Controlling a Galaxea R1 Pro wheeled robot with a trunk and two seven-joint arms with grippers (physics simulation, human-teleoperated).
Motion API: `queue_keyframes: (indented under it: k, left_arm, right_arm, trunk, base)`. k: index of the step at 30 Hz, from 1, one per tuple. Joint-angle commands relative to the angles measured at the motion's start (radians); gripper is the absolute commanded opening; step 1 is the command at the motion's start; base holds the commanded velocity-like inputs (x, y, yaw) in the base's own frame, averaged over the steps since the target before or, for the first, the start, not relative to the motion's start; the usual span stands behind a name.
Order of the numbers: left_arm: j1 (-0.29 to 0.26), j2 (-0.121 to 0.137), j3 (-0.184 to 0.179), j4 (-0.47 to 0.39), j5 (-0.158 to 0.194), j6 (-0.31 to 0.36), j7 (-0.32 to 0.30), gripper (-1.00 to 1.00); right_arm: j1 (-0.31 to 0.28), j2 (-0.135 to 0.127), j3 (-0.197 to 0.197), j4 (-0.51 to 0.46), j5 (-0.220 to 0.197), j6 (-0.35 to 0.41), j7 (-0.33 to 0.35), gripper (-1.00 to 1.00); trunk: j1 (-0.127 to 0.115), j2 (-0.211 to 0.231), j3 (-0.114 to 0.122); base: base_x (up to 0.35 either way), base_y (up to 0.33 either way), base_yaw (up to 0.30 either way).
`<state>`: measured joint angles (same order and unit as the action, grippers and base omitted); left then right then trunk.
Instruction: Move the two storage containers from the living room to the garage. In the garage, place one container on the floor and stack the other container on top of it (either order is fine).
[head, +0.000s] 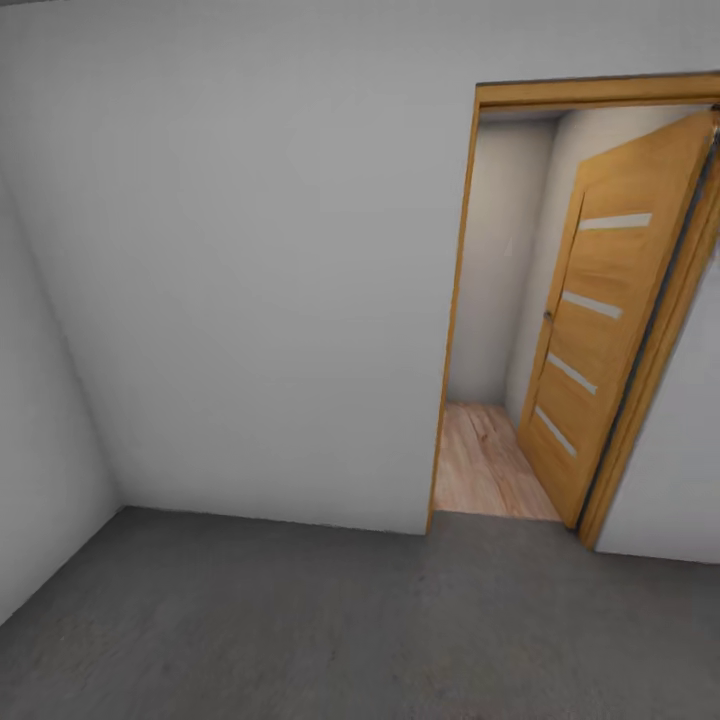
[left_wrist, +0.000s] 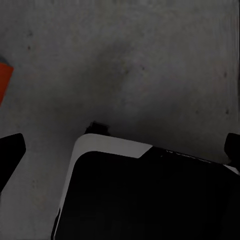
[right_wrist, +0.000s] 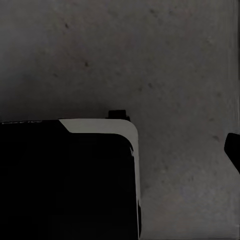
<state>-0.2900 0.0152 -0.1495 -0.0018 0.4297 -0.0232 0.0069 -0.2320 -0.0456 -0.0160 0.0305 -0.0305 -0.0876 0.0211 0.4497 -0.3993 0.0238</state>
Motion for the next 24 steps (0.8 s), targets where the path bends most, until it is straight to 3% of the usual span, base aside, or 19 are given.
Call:
queue_keyframes:
  k: [1,24]
  left_arm:
    - [0.000,0.000,-0.008,0.000,0.008,-0.007,0.001,1.00]
    - [0.000,0.000,-0.008,0.000,0.007,-0.021,0.001,1.00]
  right_arm:
    - [-0.001,0.000,-0.002,0.003,-0.003,-0.006,0.002,1.00]
    - [-0.001,-0.002,-0.002,0.003,-0.003,-0.005,0.007,1.00]
  trunk:
    - [0.000,-0.001,0.000]
    - [0.000,-0.001,0.000]
  base:
    - [0.000,0.000,-0.295]
    - [0.000,0.000,-0.295]
